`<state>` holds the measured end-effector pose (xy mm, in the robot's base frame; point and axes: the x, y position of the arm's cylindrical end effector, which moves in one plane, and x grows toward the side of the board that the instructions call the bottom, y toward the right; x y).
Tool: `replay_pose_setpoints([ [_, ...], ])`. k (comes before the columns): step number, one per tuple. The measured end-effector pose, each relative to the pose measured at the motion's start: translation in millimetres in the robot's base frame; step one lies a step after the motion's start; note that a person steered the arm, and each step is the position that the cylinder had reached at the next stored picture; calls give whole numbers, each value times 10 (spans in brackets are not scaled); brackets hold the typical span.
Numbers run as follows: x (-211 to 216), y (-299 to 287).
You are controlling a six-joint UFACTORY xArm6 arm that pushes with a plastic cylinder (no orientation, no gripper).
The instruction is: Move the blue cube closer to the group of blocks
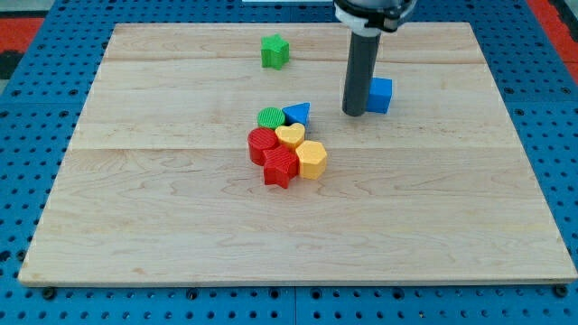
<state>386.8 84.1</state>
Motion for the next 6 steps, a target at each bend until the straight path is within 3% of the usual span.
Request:
replay_pose_setpoints([
  [2,-799,0],
  [3,-917,163],
  [5,-83,302],
  [6,-106,283],
])
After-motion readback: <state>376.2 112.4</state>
